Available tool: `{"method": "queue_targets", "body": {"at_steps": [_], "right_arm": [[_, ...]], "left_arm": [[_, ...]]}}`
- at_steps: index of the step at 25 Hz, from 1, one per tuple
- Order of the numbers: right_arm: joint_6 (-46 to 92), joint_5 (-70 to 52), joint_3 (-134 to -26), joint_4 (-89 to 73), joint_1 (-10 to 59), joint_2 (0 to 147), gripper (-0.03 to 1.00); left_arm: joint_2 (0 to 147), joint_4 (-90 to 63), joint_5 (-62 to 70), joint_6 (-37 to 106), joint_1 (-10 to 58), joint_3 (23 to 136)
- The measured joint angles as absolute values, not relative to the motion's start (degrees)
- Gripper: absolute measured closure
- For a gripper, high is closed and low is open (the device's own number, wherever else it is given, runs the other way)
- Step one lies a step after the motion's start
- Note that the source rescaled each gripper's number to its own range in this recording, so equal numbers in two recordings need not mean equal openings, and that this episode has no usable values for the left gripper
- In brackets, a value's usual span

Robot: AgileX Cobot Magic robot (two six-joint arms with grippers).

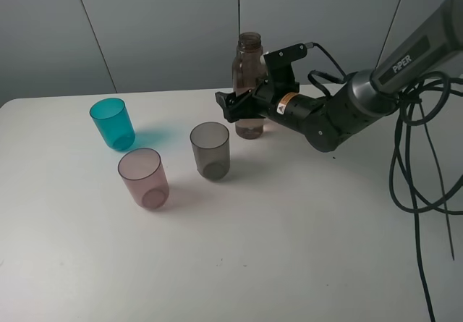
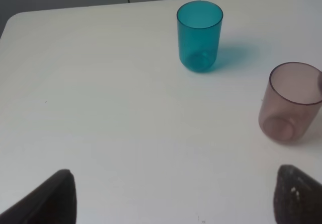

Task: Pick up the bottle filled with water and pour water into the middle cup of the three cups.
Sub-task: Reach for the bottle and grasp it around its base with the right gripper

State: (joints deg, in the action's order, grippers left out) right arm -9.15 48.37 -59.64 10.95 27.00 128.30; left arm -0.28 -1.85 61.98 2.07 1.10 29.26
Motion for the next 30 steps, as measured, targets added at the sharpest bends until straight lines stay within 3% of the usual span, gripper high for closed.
{"method": "queue_targets", "body": {"at_steps": [30], "right_arm": [[-7.1,54.8,-61.1,11.5,26.3,131.3,-0.03]], "left_arm": [[-0.3,-1.8,62.0,2.1,1.1,29.3]]}}
